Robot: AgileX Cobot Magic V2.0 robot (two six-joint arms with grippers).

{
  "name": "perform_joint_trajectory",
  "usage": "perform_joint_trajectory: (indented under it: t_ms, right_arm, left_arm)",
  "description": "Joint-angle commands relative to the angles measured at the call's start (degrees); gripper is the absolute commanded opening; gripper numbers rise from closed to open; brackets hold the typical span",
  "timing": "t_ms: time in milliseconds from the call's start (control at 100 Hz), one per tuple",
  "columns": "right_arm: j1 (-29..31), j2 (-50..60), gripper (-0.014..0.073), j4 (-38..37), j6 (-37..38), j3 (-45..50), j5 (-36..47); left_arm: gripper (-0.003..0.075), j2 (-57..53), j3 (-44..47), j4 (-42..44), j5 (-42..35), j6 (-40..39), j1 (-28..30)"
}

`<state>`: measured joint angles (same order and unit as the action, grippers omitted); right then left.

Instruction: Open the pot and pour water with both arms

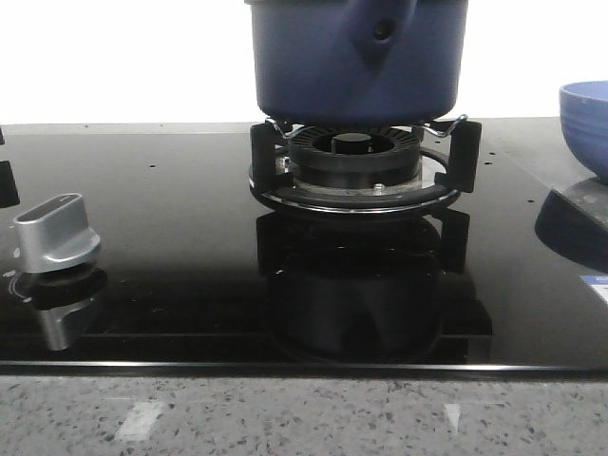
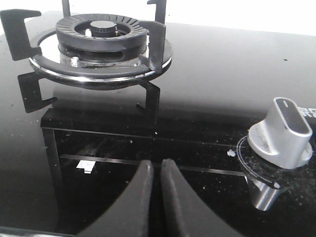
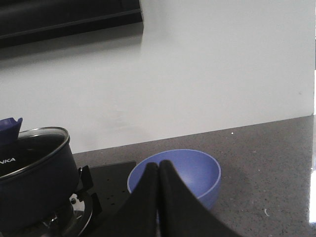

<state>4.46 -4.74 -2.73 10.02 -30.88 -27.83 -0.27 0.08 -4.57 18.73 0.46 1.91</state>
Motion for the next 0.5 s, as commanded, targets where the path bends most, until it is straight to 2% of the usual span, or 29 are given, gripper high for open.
perform_joint_trajectory:
  t_ms: [0, 100, 190, 340, 490]
  right_arm:
    - [0.0, -0.8, -0.0074, -1.0, -0.4, 0.3, 2.1]
    - [1.3, -0.8, -0.0074, -2.0, -0.4, 5.5, 3.4]
    - [3.7, -0.8, -0.0074, -5.7, -0.4, 12.2, 8.1]
    - [7.2, -0.7, -0.0074, -6.0, -0.4, 22.5, 14.7]
    - [7.4, 1.0, -0.0074, -6.0, -0.4, 29.1, 15.4]
  left_arm:
    - [-0.002, -1.1, 1.8, -0.9, -2.5, -0.5, 0.1]
    - [-0.002, -1.1, 1.8, -0.9, -2.5, -0.5, 0.1]
    - [-0.002, -1.1, 1.8, -0.9, -2.5, -0.5, 0.1]
    - [-0.002, -1.1, 1.8, -0.9, -2.5, -0.5, 0.1]
    - [-0.002, -1.1, 1.8, -0.9, -2.5, -0.5, 0.1]
